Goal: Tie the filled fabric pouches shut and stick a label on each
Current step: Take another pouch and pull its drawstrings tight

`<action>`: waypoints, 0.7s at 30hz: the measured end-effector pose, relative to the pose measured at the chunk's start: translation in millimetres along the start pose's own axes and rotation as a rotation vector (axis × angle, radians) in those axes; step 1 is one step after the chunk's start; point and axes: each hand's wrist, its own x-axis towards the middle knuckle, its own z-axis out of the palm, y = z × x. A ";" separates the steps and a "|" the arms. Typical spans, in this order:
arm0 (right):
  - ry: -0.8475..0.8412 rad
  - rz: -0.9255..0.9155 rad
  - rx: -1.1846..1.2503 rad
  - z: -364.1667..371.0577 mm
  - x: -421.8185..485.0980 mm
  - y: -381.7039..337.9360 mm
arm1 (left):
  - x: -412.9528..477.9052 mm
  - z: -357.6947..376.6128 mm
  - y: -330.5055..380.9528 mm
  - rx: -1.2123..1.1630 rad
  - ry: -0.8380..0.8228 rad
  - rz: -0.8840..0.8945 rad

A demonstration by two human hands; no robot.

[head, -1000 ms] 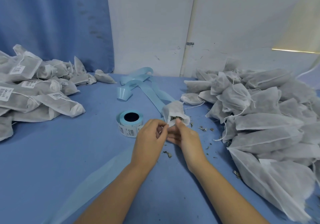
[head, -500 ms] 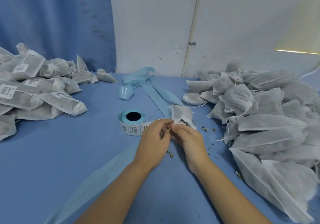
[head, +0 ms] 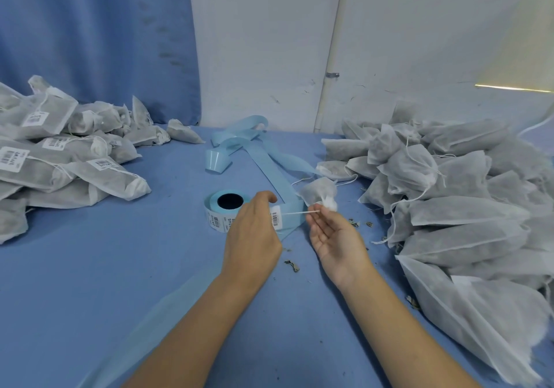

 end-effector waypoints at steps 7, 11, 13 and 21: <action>-0.031 -0.041 0.000 -4.9 1.1 2.5 | -5.9 3.5 0.2 0.022 -0.033 -0.047; -0.089 -0.077 -0.072 -8.3 1.4 4.2 | -7.5 2.5 2.1 -0.036 0.042 -0.042; -0.115 -0.103 -0.129 -7.4 1.3 6.8 | -7.3 3.0 5.3 -0.059 0.078 -0.022; -0.133 -0.164 -0.252 -3.6 -1.9 10.0 | -10.2 9.1 26.1 -0.547 -0.072 -0.265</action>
